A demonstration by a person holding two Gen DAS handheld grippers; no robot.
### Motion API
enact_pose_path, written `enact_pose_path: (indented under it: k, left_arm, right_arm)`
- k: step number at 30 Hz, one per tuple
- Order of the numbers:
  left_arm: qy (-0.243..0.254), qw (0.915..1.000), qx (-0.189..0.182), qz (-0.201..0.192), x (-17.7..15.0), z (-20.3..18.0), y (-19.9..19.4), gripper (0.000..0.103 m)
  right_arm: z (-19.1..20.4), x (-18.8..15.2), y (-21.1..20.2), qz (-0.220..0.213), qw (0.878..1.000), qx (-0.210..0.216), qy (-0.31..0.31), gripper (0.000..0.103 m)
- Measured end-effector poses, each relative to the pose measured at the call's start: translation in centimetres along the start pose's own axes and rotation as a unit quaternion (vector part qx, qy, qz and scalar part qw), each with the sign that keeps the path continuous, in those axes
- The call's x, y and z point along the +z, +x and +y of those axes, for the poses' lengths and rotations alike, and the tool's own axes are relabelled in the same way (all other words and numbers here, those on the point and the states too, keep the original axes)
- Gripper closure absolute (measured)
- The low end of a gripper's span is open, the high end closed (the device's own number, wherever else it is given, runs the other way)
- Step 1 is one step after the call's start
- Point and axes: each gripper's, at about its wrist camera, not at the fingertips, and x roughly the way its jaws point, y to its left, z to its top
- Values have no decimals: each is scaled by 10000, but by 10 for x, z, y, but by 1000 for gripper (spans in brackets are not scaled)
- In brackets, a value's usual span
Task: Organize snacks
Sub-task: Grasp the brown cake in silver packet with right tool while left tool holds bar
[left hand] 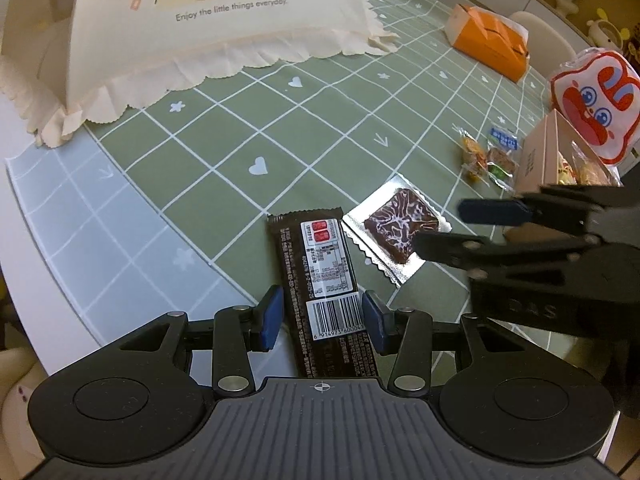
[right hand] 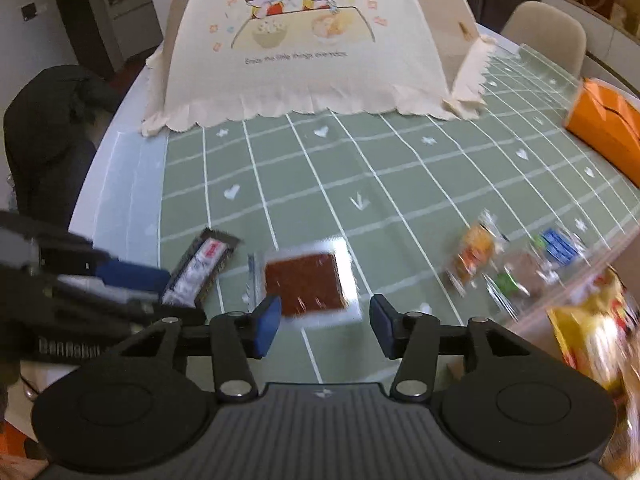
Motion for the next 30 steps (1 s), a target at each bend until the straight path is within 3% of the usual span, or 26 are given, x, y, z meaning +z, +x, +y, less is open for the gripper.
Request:
enact_pose_path:
  k: [7,10,22,30]
  left_arm:
    - [-59,10000,-30,-9,0,3,0,55]
    - [-7,10000,-15,-45,-1,2,-1,55]
    - [658,9967,449,-149,-10,-19,1,54]
    - [720,9966,386,-68,-7,-17,2,54]
  right_arm:
    - [8,5,21,110,9996,102,-254,52]
    - [7,3,17,145,9994,145,-265,56]
    - [-3,-57,-27,234,9992,-252,219,56]
    - [-1,-55,-21,-19,9972,-521,540,55]
